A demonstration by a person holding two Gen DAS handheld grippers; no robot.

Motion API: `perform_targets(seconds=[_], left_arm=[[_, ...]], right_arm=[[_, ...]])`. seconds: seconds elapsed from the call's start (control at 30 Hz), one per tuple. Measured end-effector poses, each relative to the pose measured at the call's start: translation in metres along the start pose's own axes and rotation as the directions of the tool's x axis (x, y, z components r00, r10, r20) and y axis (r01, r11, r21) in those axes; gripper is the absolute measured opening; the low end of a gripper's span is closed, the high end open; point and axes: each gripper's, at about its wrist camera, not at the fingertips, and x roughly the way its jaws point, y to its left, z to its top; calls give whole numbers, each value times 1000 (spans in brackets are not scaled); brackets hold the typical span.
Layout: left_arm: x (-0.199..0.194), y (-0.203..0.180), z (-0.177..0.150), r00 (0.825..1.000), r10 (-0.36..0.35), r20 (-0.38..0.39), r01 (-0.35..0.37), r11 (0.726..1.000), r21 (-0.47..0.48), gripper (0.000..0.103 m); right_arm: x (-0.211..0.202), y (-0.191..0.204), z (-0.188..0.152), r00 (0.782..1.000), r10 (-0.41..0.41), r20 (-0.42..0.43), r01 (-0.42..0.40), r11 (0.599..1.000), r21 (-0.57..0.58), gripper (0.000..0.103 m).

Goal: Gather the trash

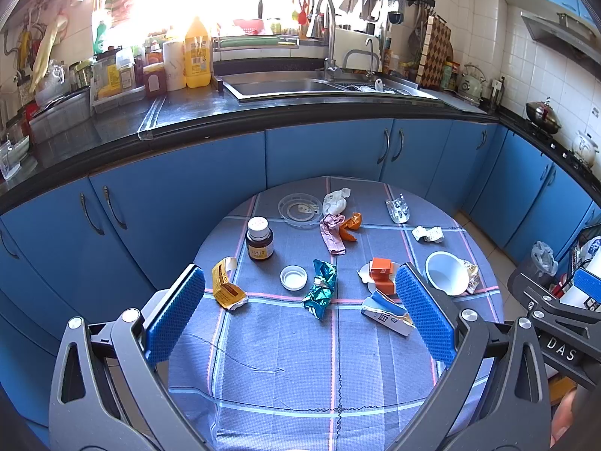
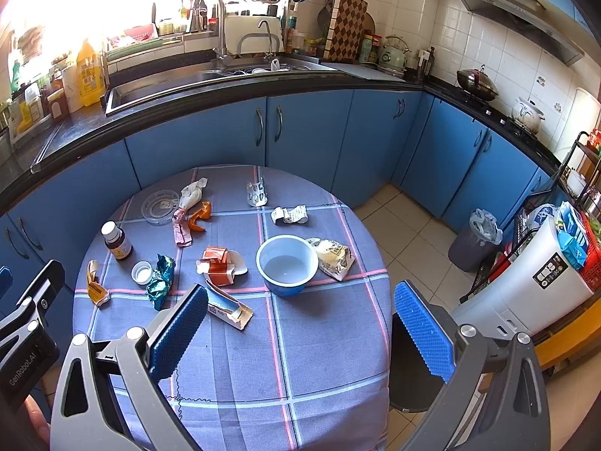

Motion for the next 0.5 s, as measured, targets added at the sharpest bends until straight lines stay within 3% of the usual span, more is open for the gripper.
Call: perform_targets(seconds=[0.5], left_arm=[[2, -1, -3, 1000, -2, -5, 2, 1000, 0, 100]], right_arm=[[4, -4, -3, 1000, 6, -11, -6, 1000, 0, 97]])
